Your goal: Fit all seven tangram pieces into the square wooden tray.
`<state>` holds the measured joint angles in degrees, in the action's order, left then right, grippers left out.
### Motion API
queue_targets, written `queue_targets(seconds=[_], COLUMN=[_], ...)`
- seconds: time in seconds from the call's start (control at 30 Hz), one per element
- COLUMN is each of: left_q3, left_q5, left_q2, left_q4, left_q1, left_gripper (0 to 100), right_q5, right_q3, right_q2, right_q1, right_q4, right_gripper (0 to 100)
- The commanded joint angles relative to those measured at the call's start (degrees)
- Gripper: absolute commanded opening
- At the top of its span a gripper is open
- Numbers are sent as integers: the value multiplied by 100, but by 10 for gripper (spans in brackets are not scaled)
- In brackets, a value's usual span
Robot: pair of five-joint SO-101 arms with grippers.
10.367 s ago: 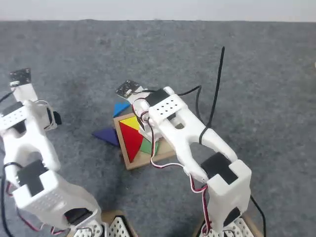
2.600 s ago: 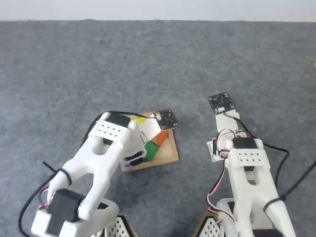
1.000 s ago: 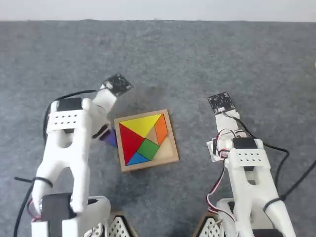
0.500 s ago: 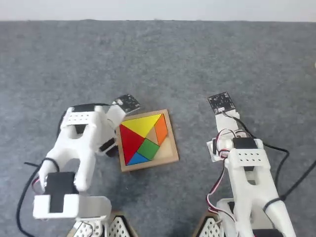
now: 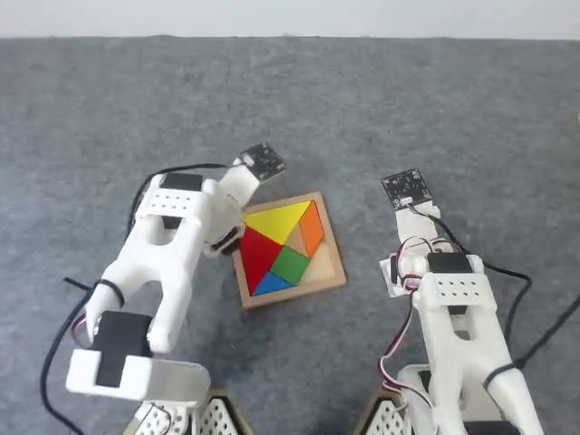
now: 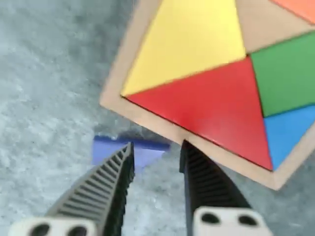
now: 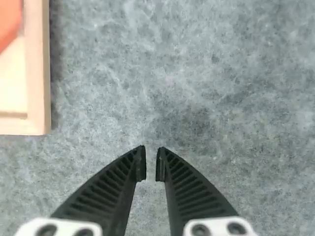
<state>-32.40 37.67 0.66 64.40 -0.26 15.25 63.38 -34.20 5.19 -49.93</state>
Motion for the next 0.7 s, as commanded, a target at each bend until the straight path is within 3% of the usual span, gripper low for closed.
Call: queue_targets(seconds=[0.0,0.1,0.2,0.43,0.67], left_q3=[321,374,453,901,2738], left_q5=[-44,35,879,2549,3719], left_q2=[35,35,35,-185,-1960], left_q4=[-88,-105,-97,475,1099], left_q1=[-35,-325,-747,-1002,-905], left_gripper=[153,214,299,297,298], right_q5=[53,53,53,53,53], right_q3=[-35,-35,-35,-35,-35], right_q2=[13,13,13,13,13], right_q1=[-75,-75,-75,-75,-75], right_q4=[75,66,66,84,84], right_gripper=[57,57,57,57,57])
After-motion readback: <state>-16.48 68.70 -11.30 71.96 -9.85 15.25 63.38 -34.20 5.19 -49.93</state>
